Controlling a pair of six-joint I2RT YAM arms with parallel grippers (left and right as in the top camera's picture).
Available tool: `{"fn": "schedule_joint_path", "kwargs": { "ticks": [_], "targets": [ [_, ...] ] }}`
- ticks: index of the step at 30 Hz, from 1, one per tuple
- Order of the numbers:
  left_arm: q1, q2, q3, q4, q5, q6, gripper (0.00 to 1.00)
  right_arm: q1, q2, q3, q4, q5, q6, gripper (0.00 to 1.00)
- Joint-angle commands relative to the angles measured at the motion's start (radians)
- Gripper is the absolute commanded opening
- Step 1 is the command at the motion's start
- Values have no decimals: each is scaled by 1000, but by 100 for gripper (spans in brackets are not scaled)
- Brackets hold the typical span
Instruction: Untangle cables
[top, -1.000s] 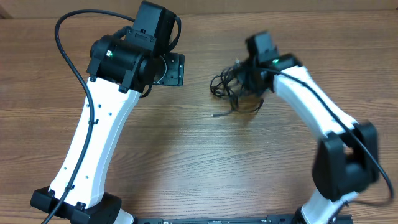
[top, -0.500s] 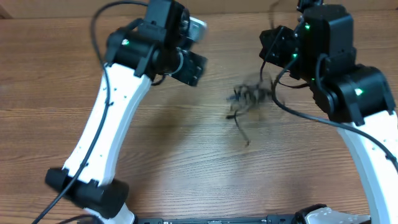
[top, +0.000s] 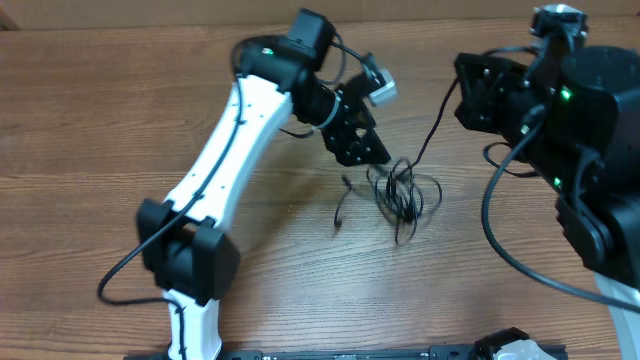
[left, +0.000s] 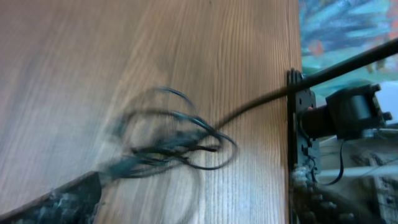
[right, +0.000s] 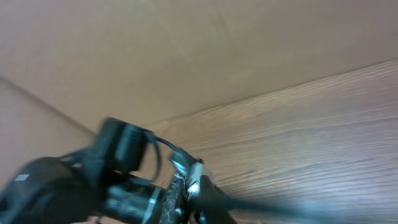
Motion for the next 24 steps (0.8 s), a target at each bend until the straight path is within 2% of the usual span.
{"fn": "schedule_joint_path", "kwargs": {
  "ticks": [1, 3, 9, 13, 19, 24],
  "targets": [
    [-32, 76, -8, 3, -33, 29, 100, 1, -13, 11, -22, 126, -19, 5],
    [-40, 109, -8, 1, -72, -2, 100, -6, -12, 11, -41, 155, -19, 4],
    [-60, 153, -8, 12, -151, 67, 97, -23, -12, 11, -44, 158, -19, 4],
    [-60, 153, -8, 71, -227, 67, 95, -23, -12, 11, -50, 159, -19, 4],
    [-61, 153, -8, 167, -269, -41, 93, -23, -11, 10, -64, 177, -19, 4],
    [-65, 153, -8, 185, -331, -102, 91, -23, -7, 10, -71, 187, -19, 4]
  ]
}}
